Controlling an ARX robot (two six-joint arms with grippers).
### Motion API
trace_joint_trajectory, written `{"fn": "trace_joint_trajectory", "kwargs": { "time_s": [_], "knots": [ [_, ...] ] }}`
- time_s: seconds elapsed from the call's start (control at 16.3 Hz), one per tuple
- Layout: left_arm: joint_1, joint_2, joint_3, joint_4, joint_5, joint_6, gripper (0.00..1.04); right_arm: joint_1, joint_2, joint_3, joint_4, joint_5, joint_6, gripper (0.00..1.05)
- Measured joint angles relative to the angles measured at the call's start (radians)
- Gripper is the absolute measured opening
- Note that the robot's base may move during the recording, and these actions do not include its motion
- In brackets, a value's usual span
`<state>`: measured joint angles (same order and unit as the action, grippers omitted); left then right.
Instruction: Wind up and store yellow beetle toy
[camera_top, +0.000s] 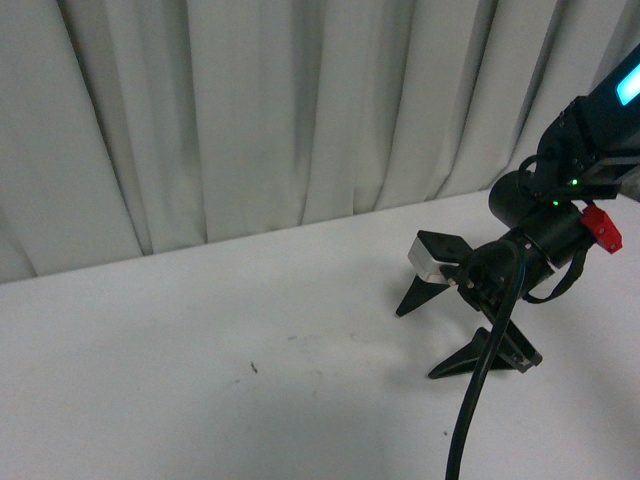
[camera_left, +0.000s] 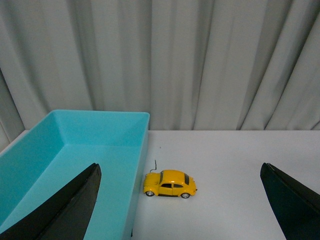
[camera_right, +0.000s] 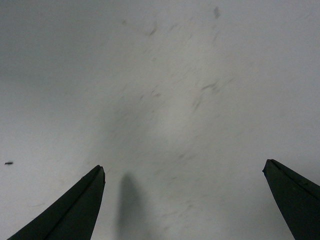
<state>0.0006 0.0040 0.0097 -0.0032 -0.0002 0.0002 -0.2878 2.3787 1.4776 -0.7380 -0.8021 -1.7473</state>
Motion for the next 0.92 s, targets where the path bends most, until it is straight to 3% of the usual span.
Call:
{"fn": "trace_joint_trajectory", "kwargs": {
  "time_s": [0.49, 0.55, 0.61, 0.74, 0.86, 0.92],
  "knots": [
    [0.000, 0.000, 0.000, 0.000, 0.000, 0.000, 0.98, 0.005, -0.424, -0.055, -0.007, -0.207, -0.001, 0.98],
    [0.000, 0.000, 0.000, 0.000, 0.000, 0.000, 0.98, 0.021, -0.542, -0.146, 0.113, -0.192, 0.063, 0.96],
    [0.000, 0.000, 0.000, 0.000, 0.000, 0.000, 0.98, 0.036, -0.586, -0.219, 0.294, -0.114, 0.107, 0.93],
    [0.000, 0.000, 0.000, 0.000, 0.000, 0.000, 0.98, 0.061, -0.649, -0.319, 0.484, 0.025, 0.209, 0.88],
    [0.000, 0.000, 0.000, 0.000, 0.002, 0.000, 0.98, 0.153, -0.857, -0.671, 0.998, 0.402, 0.690, 0.69],
    [0.000, 0.000, 0.000, 0.000, -0.002, 0.000, 0.98, 0.182, -0.937, -0.782, 1.152, 0.505, 0.876, 0.62]
  ]
}}
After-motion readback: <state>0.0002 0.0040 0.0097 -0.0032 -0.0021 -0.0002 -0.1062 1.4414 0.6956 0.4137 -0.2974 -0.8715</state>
